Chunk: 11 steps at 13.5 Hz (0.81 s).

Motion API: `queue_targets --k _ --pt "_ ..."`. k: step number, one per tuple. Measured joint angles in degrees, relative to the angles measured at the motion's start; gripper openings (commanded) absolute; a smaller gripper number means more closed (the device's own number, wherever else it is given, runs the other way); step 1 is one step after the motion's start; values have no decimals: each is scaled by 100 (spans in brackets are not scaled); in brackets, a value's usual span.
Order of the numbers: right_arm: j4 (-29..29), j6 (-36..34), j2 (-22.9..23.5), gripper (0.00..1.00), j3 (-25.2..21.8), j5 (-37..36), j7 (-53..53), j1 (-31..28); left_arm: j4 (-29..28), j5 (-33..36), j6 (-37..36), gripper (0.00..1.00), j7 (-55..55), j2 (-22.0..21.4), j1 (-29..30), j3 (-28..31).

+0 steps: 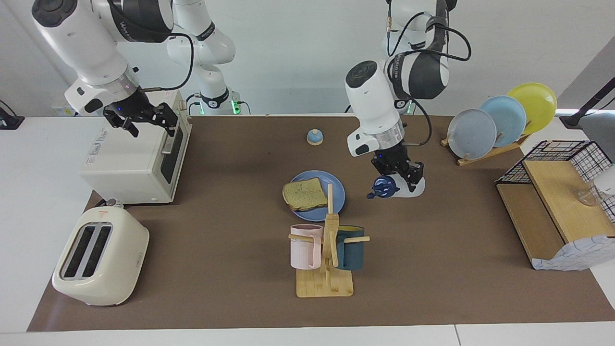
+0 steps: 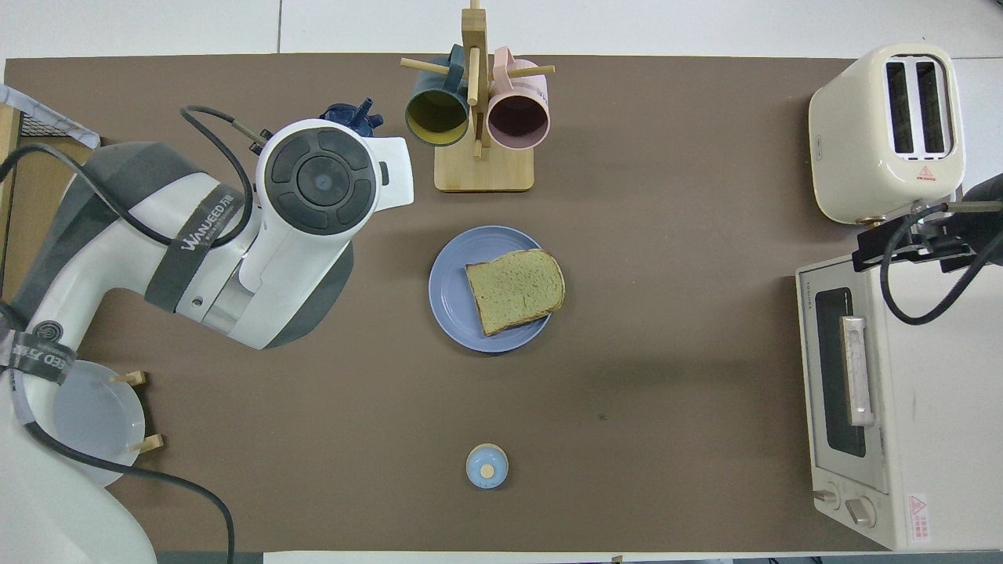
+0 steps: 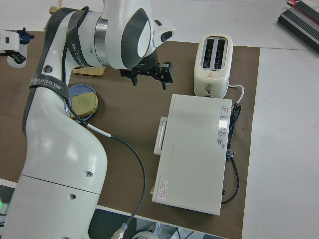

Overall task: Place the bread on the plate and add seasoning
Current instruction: 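Carry the bottle back beside the mug stand with the left gripper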

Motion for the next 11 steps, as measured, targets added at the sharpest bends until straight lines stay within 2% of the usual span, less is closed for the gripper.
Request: queue_targets --k 4,8,11 --pt "0 0 0 100 0 0 0 0 -1025 -49 2499 0 -1471 -20 385 3" --pt "0 0 0 100 0 0 0 0 -1839 -55 4674 0 -2274 -50 908 2" --pt "0 0 0 100 0 0 0 0 -2114 -55 5507 0 -2379 63 1094 -2"
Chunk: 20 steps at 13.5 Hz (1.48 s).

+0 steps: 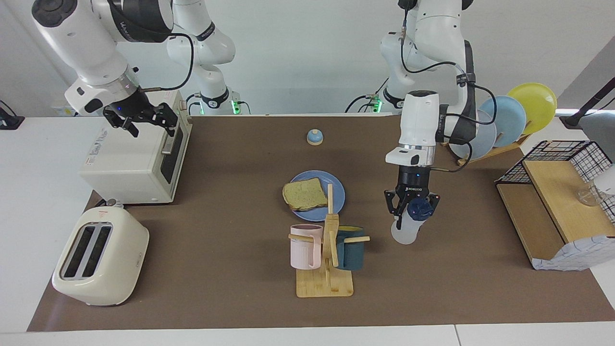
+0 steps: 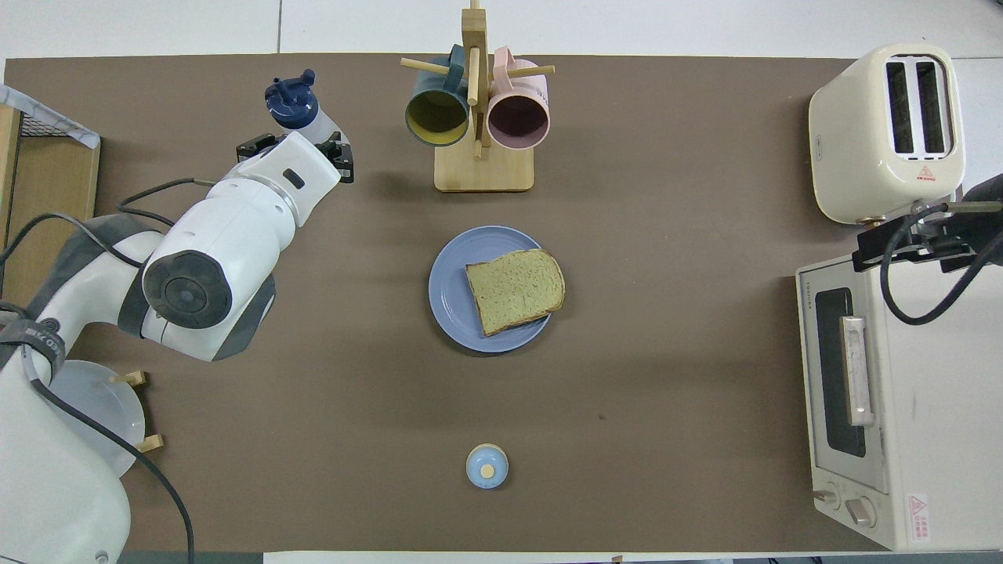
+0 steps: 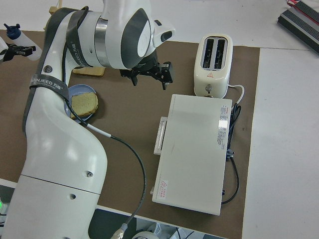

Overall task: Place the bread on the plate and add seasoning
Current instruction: 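Carry the bottle back beside the mug stand with the left gripper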

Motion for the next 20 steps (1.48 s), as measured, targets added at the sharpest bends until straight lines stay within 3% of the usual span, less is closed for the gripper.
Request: queue_targets --k 6,10,17,19,20 --pt "0 0 0 100 0 0 0 0 85 0 1360 0 0 987 157 194" --pt "0 0 0 100 0 0 0 0 357 2 1609 0 13 1547 156 348" --pt "0 0 0 100 0 0 0 0 417 11 1609 2 58 1744 154 372" --pt "0 0 0 100 0 0 0 0 422 11 1627 30 58 1758 154 377" --pt "0 0 0 100 0 0 0 0 422 11 1627 60 58 1759 154 378"
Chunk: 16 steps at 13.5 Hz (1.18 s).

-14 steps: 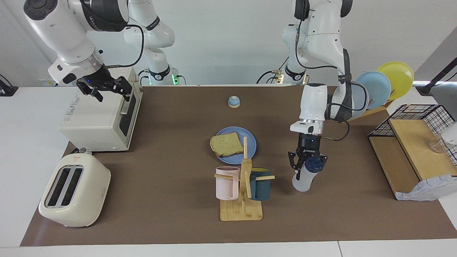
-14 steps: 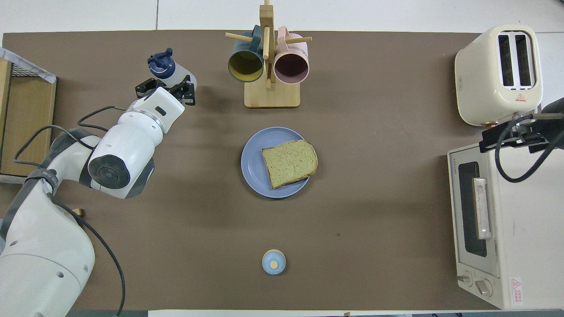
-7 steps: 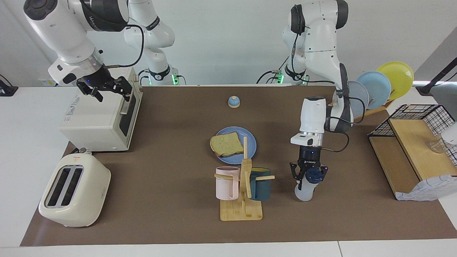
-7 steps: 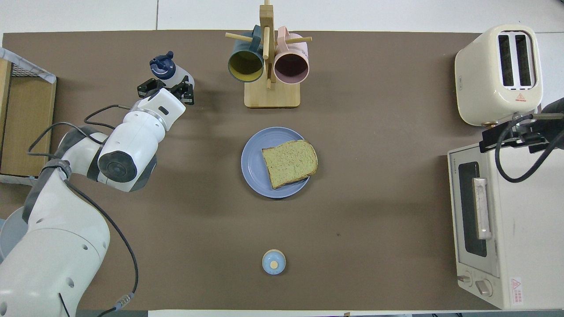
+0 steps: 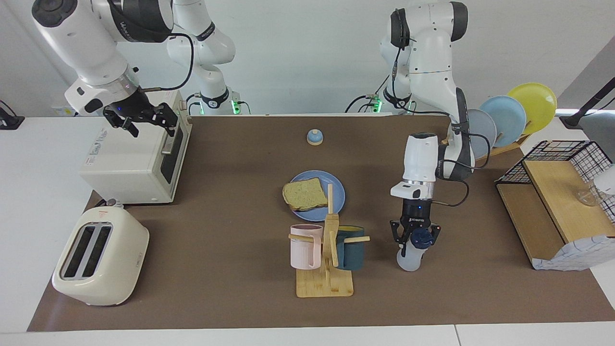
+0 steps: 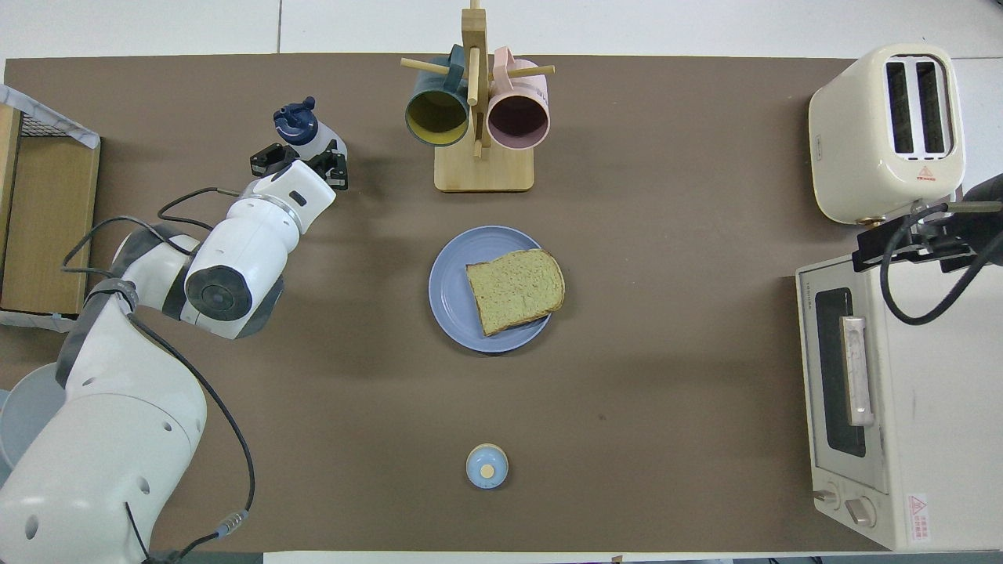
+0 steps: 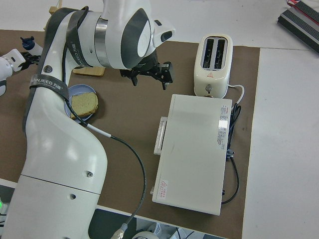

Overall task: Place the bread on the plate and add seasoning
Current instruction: 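Carry the bottle back beside the mug stand with the left gripper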

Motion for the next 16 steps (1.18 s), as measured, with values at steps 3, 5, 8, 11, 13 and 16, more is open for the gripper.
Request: queue_targets --k 3,5,8,11,13,16 --pt "0 0 0 100 0 0 0 0 1 0 0 100 -1 2 1 3" --pt "0 0 0 100 0 0 0 0 0 0 -1 100 -1 15 22 28" --pt "0 0 0 100 0 0 0 0 1 0 0 100 0 16 89 37" --pt "0 0 0 100 0 0 0 0 -14 0 5 100 -3 -20 92 37" --pt "0 0 0 100 0 0 0 0 -184 0 -32 100 -3 -231 83 37" --pt "0 0 0 100 0 0 0 0 -735 22 -818 100 66 -979 -149 9"
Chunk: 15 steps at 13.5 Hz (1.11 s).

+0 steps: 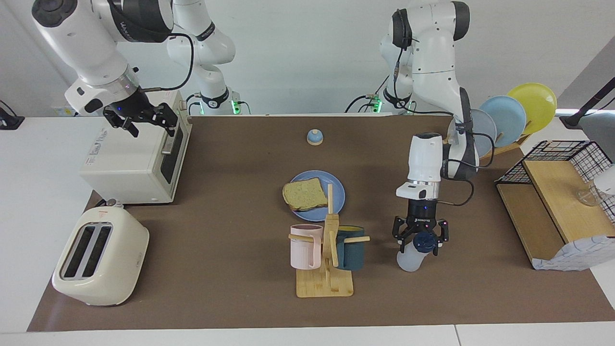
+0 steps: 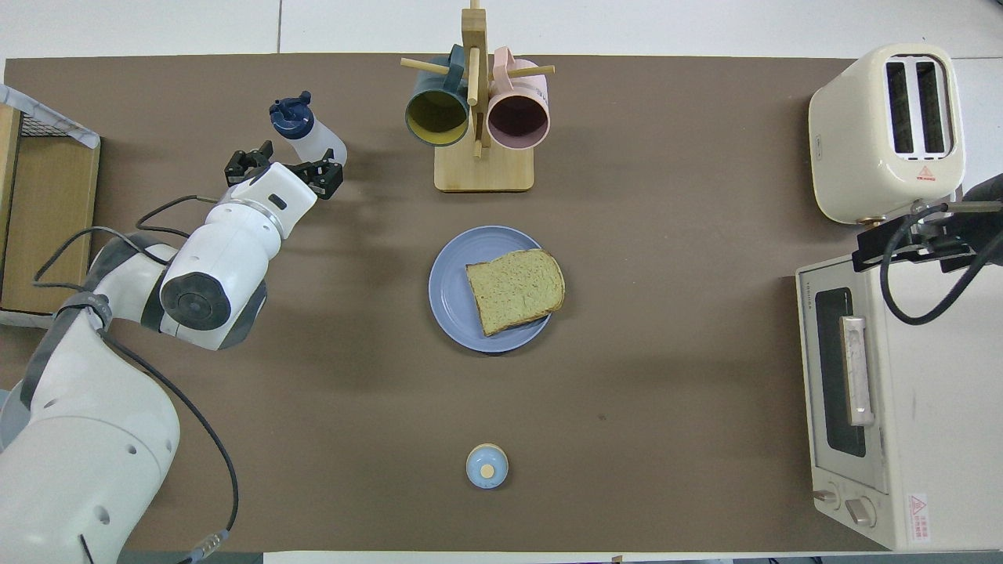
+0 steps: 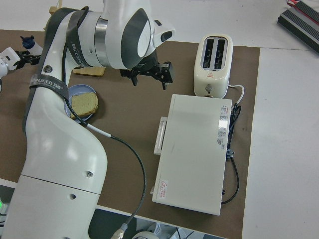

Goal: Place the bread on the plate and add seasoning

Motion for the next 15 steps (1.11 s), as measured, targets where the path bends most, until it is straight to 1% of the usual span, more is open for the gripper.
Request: queue_targets --k 2,4,5,7,8,9,11,15 --pt "0 0 0 100 0 0 0 0 -170 1 -1024 100 36 -524 -395 -20" --pt "0 0 0 100 0 0 0 0 -188 1 -2070 100 38 -918 -840 -66" --pt "0 0 0 100 0 0 0 0 -186 -1 -2447 100 38 -1044 -1003 -97" --pt "0 0 0 100 0 0 0 0 -120 -66 -3011 100 37 -1160 -1146 -157" --pt "0 0 0 100 0 0 0 0 -3 -225 -3346 100 37 -1199 -1182 -194" --pt "0 0 0 100 0 0 0 0 172 -414 -3718 100 58 -1248 -1224 -215" --pt "0 0 0 100 0 0 0 0 694 -825 -4711 100 236 -1396 -1300 -248" --pt "0 0 0 100 0 0 0 0 1949 -1770 -6869 100 1322 -1684 -1251 -181"
